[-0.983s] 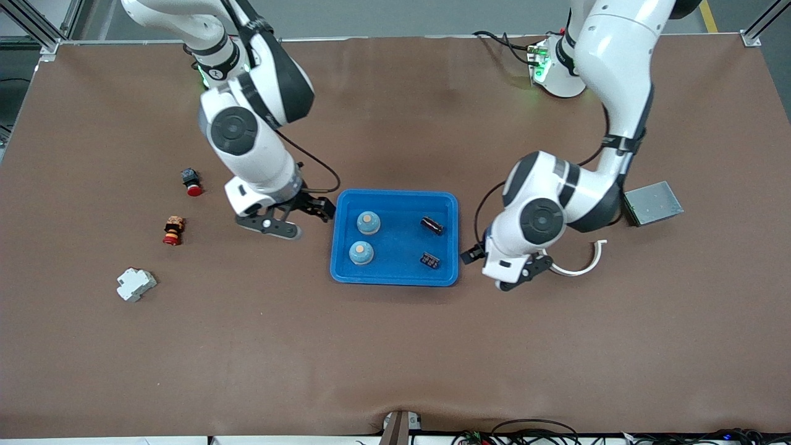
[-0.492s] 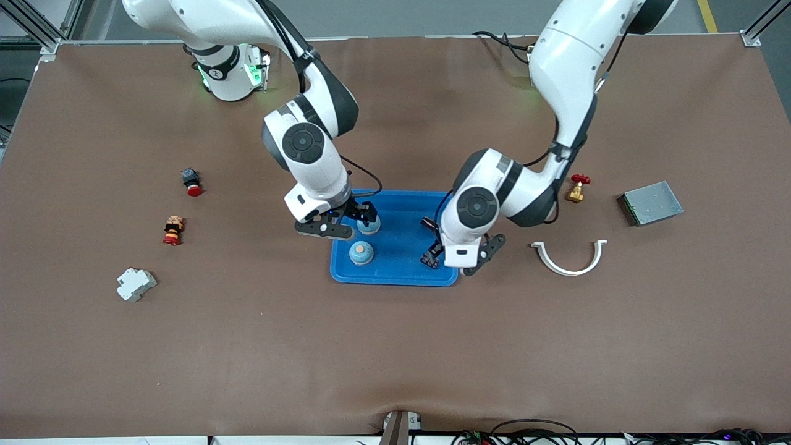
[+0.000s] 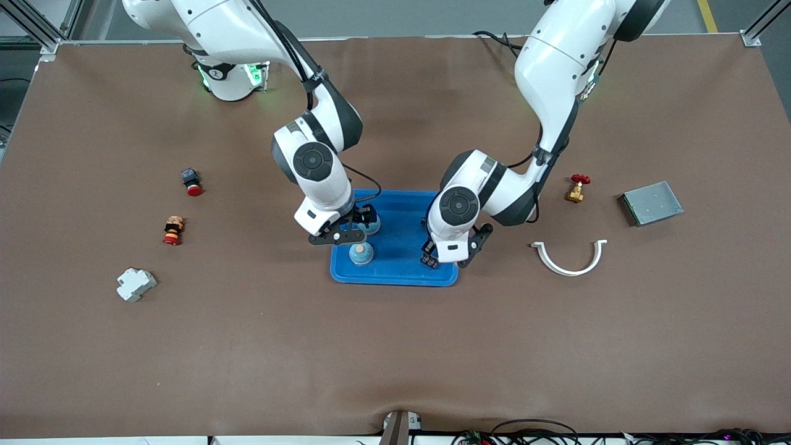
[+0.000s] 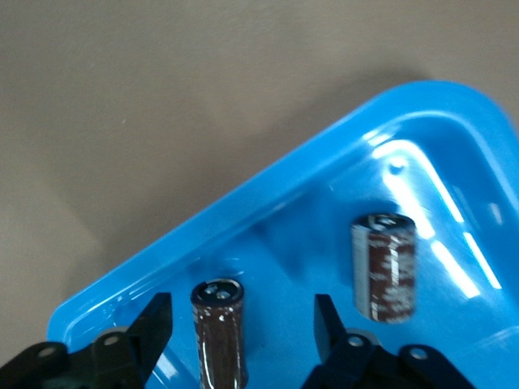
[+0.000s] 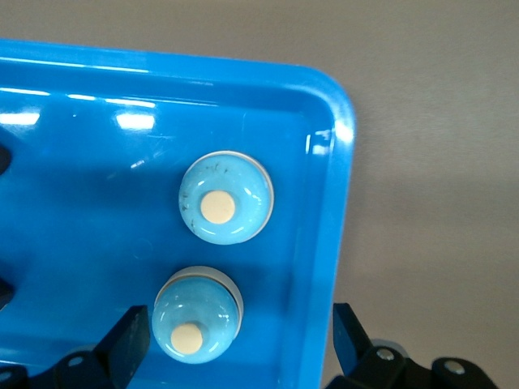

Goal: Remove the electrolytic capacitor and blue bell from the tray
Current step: 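Grasp a brown capacitor with the left gripper while the right gripper grasps a bell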

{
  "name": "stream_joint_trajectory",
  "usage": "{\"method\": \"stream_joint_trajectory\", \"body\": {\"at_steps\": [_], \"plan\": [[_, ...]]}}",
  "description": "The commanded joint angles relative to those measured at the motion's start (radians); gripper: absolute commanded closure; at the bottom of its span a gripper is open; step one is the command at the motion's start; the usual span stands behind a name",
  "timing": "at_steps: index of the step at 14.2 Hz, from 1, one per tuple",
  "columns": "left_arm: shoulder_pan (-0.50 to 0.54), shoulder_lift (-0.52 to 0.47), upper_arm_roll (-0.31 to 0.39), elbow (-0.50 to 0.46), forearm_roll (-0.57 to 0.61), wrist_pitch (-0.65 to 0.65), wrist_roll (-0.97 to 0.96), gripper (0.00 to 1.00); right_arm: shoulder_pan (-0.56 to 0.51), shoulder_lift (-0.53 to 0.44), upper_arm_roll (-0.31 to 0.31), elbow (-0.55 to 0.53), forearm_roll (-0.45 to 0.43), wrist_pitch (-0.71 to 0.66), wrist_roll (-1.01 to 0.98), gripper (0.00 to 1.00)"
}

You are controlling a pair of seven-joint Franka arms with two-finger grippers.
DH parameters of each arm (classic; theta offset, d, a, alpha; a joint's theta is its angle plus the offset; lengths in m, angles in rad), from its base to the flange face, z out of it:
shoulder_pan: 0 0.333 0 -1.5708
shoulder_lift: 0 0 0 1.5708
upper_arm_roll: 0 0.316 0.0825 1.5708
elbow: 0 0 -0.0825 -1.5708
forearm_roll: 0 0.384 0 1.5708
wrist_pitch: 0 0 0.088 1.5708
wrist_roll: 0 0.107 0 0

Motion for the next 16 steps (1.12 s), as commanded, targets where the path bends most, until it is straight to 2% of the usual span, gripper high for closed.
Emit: {"method": "stream_joint_trajectory", "body": {"at_steps": [1,7,9,10,12,13,16], "plan": [[-0.024,-0.001,0.009,-0.021,-0.002,0.003,-0.047,0.29,0.014,0.056,-0.001,0.038,0.039,0.035,-0.02,0.0],[-0.041,-0.006,0.008,-0.043,-0.002,0.002,-0.099,0.51,0.02,0.089,0.014,0.059,0.039,0.039,-0.02,0.0],[-0.053,-0.009,0.008,-0.063,-0.001,-0.001,-0.122,0.54,0.02,0.092,0.023,0.058,0.039,0.039,-0.02,0.0],[-0.055,-0.009,0.009,-0.066,-0.001,-0.004,-0.122,0.61,0.02,0.096,0.026,0.058,0.039,0.039,-0.02,0.0],[-0.055,-0.012,0.009,-0.066,0.001,-0.006,-0.11,0.9,0.028,0.101,0.031,0.053,0.039,0.038,-0.02,0.0],[-0.053,-0.017,0.011,-0.063,0.001,-0.009,-0.107,1.0,0.032,0.101,0.033,0.05,0.039,0.036,-0.018,0.0],[-0.045,-0.055,0.011,-0.058,0.042,-0.01,-0.107,1.0,0.04,0.107,0.031,0.047,0.039,0.036,-0.018,0.0]]}}
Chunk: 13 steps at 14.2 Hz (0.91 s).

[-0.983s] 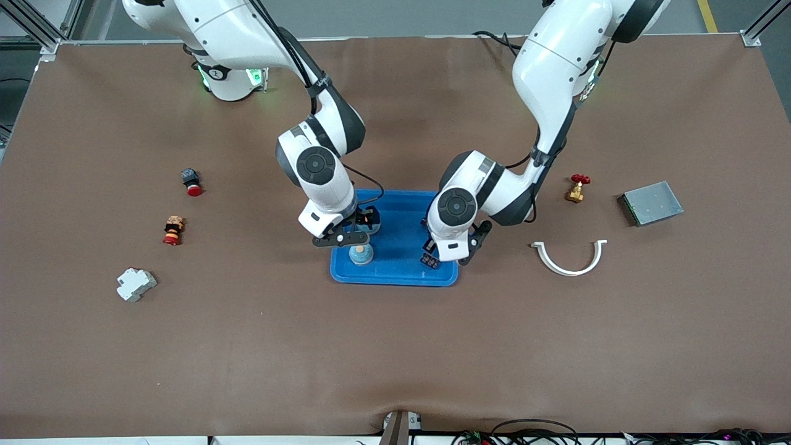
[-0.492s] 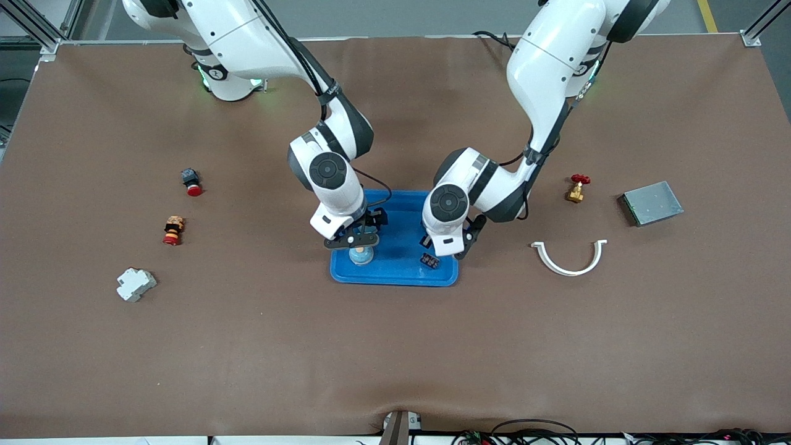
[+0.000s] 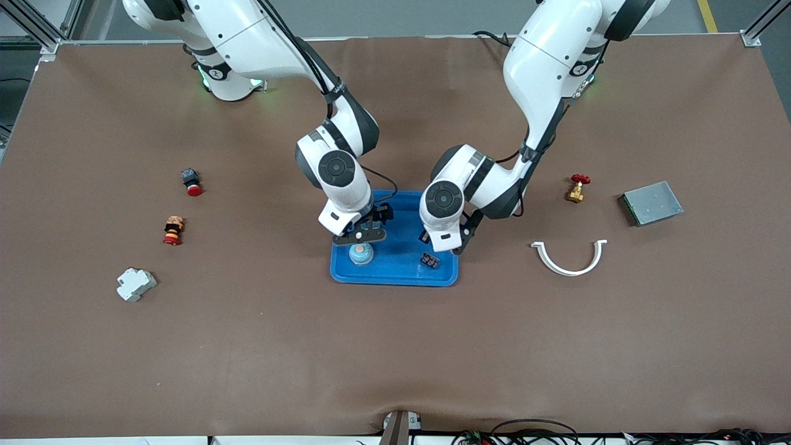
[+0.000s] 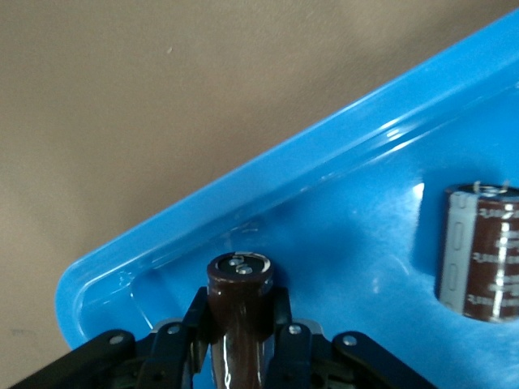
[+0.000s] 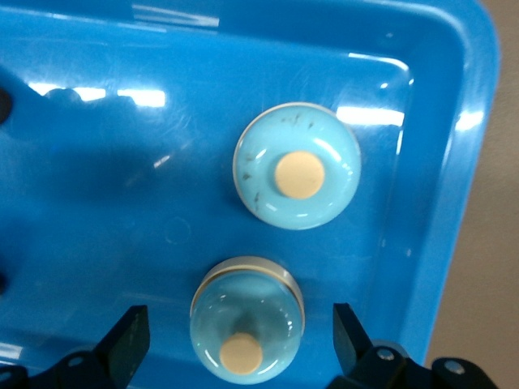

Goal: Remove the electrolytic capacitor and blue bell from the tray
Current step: 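Lift the capacitor toward the white arch while the right gripper lifts the bell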

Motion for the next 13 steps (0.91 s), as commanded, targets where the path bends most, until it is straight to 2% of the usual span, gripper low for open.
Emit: {"method": "stream_joint_trajectory", "body": {"at_steps": [1,3,7,11,13], "plan": [[0.006,-0.069,0.006,-0.02,0.037,-0.009,0.001,1.0,0.013,0.013,-0.006,0.009,0.018,-0.003,-0.013,0.0],[0.022,-0.103,0.014,-0.019,0.037,-0.009,0.006,1.0,0.019,0.015,-0.006,-0.002,0.018,-0.002,-0.013,0.0],[0.117,-0.187,0.014,-0.004,0.04,-0.022,0.028,1.0,0.02,0.015,-0.006,-0.013,0.016,0.003,-0.014,0.0],[0.23,-0.276,0.014,-0.02,0.045,-0.214,0.304,1.0,0.021,0.017,-0.006,-0.014,0.016,0.003,-0.011,0.0],[0.308,-0.287,0.014,-0.028,0.045,-0.28,0.471,1.0,0.021,0.017,-0.006,-0.014,0.016,0.003,-0.011,0.0]]}}
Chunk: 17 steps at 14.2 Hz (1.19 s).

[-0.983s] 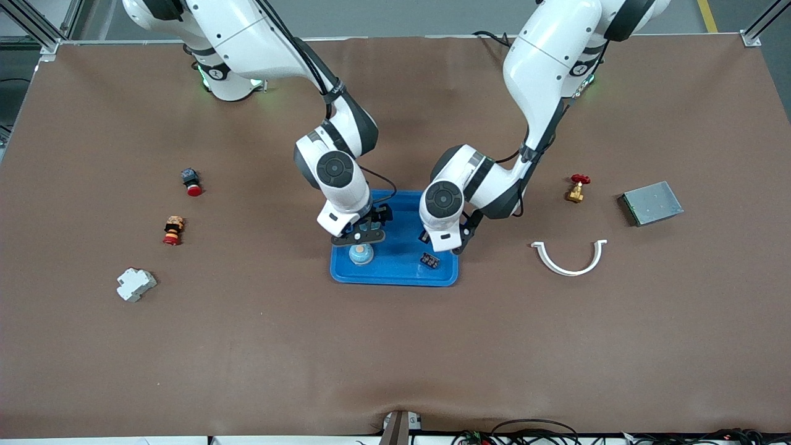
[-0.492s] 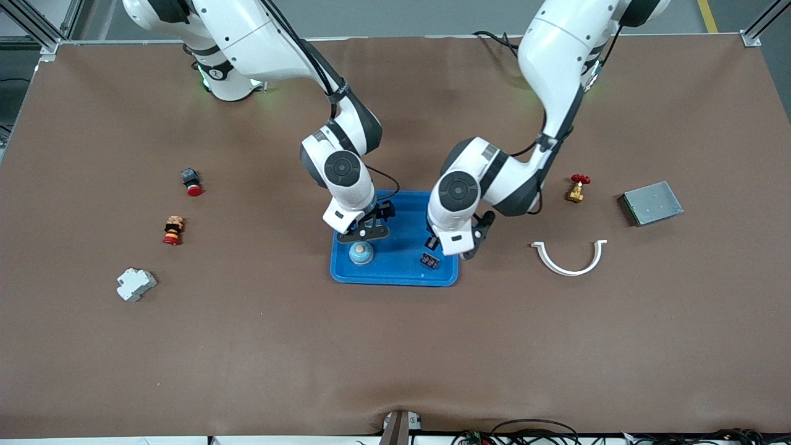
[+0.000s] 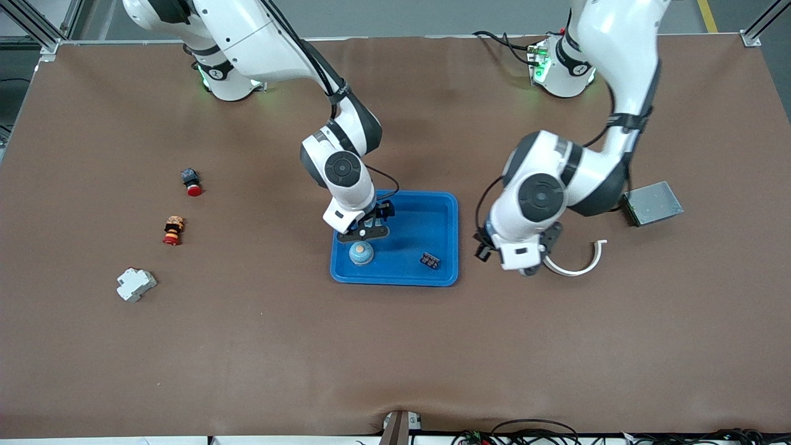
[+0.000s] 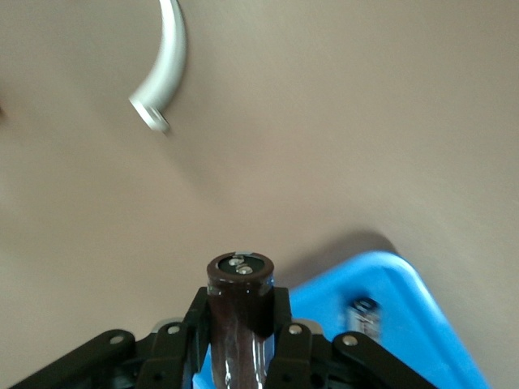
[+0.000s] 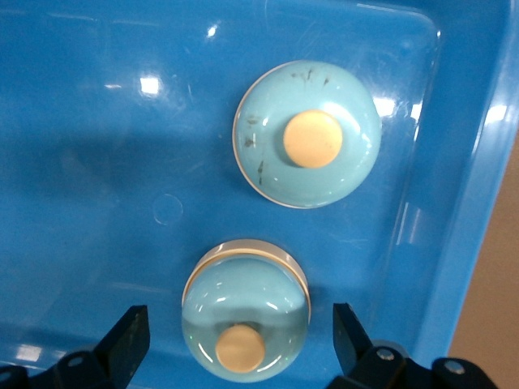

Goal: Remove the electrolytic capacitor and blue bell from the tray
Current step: 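Lift the capacitor toward the white arch while the right gripper lifts the bell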

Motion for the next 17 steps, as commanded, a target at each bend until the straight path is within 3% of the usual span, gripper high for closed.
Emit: {"method": "stream_joint_trajectory", "body": {"at_steps": [1,5,8,11,14,17], "plan": [[0.111,-0.033,-0.008,-0.039,0.018,-0.063,0.202,1.0,0.011,0.003,-0.006,-0.005,0.016,0.003,-0.011,0.0],[0.221,-0.018,-0.008,-0.084,0.02,-0.065,0.34,1.0,0.011,0.004,-0.006,-0.005,0.018,0.004,-0.009,0.0],[0.285,-0.006,-0.01,-0.162,0.018,0.021,0.365,1.0,0.009,0.007,-0.006,-0.003,0.018,0.004,-0.005,0.03],[0.284,-0.006,-0.008,-0.257,0.078,0.104,0.37,1.0,0.009,0.013,-0.006,-0.003,0.018,0.009,-0.005,0.4],[0.282,0.024,-0.01,-0.282,0.132,0.116,0.37,1.0,0.009,0.018,-0.004,0.002,0.018,0.009,-0.005,0.78],[0.279,0.054,-0.01,-0.28,0.133,0.15,0.37,1.0,0.009,0.016,-0.004,0.005,0.019,0.006,-0.003,0.99]]}}
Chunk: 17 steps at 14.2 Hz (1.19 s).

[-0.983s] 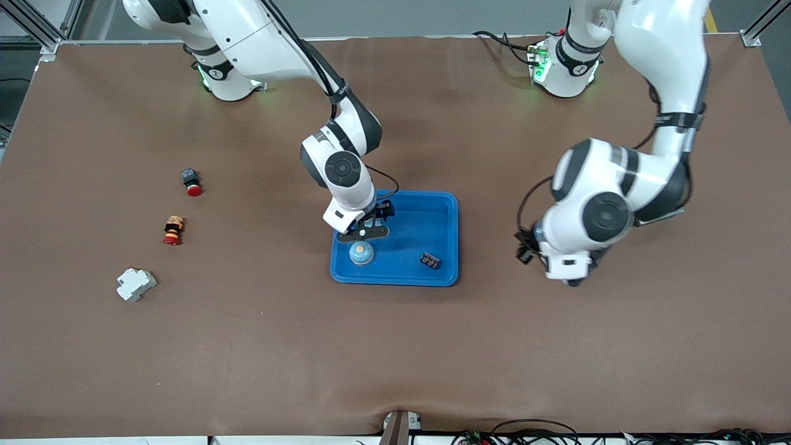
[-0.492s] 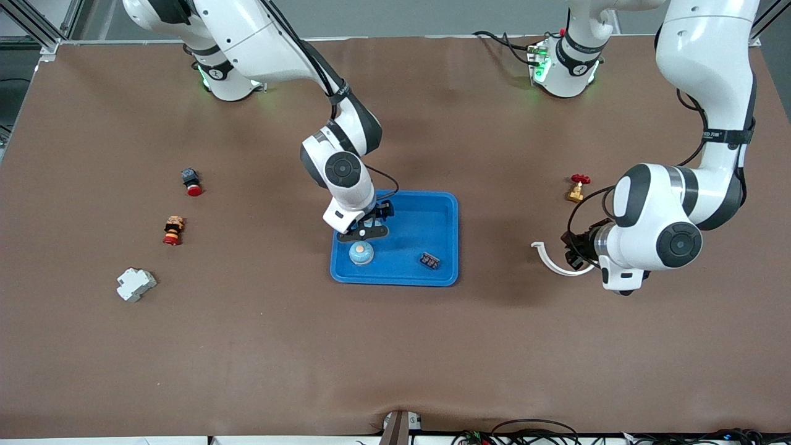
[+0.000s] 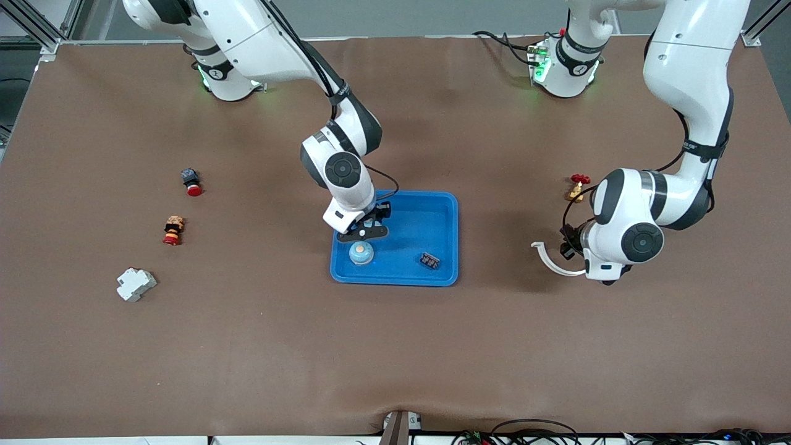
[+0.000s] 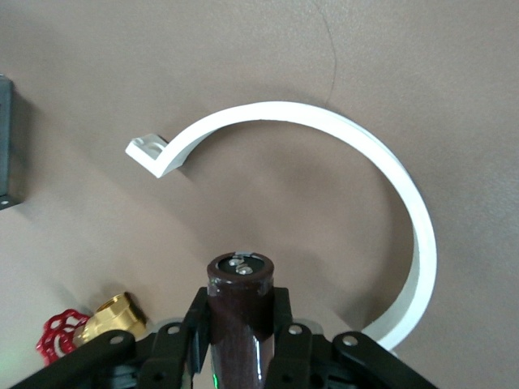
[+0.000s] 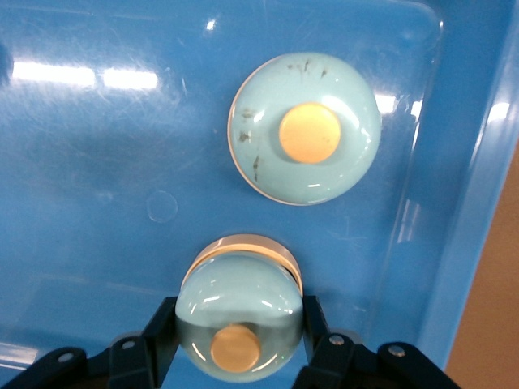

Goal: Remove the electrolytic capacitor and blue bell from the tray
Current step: 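Lift the capacitor toward the white arch while the right gripper lifts the bell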

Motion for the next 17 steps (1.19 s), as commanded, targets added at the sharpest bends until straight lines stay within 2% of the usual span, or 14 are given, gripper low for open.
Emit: {"method": "stream_joint_trajectory", "body": {"at_steps": [1,2,3,5,7,9,10,11,12,13,17], "plan": [[-0.008,0.021,-0.005,-0.002,0.036,0.026,0.002,1.0,0.009,0.008,-0.006,0.008,0.018,0.002,0.0,1.0],[-0.011,0.024,-0.005,0.003,0.049,0.028,0.002,0.99,0.009,0.007,-0.004,0.01,0.018,-0.006,0.007,1.0],[-0.01,0.029,-0.003,0.009,0.05,0.029,0.002,0.93,0.009,0.005,-0.004,0.01,0.018,-0.009,0.021,1.0],[-0.004,0.047,-0.003,0.025,0.06,0.046,0.002,0.93,0.007,-0.008,-0.003,0.019,0.018,-0.028,0.03,1.0],[-0.005,0.052,-0.003,0.029,0.06,0.048,0.001,0.92,0.0,-0.044,-0.004,0.053,0.018,-0.142,0.032,1.0],[-0.002,0.067,-0.003,0.05,0.069,0.048,0.001,0.82,-0.026,-0.09,-0.004,0.094,0.02,-0.286,0.027,1.0],[-0.004,0.075,-0.003,0.067,0.07,0.048,0.001,0.71,-0.06,-0.116,-0.003,0.104,0.023,-0.343,0.021,1.0],[-0.005,0.083,-0.003,0.072,0.07,0.048,-0.004,0.53,-0.075,-0.149,-0.003,0.104,0.024,-0.389,-0.002,1.0],[-0.008,0.084,-0.003,0.074,0.07,0.048,-0.008,0.33,-0.094,-0.178,-0.004,0.102,0.026,-0.432,-0.041,1.0],[-0.011,0.086,-0.003,0.074,0.07,0.048,-0.01,0.0,-0.126,-0.208,-0.006,0.101,0.026,-0.475,-0.084,1.0],[-0.011,0.08,-0.003,0.089,0.07,0.032,-0.019,0.0,-0.268,-0.329,-0.009,0.075,0.026,-0.624,-0.337,1.0]]}}
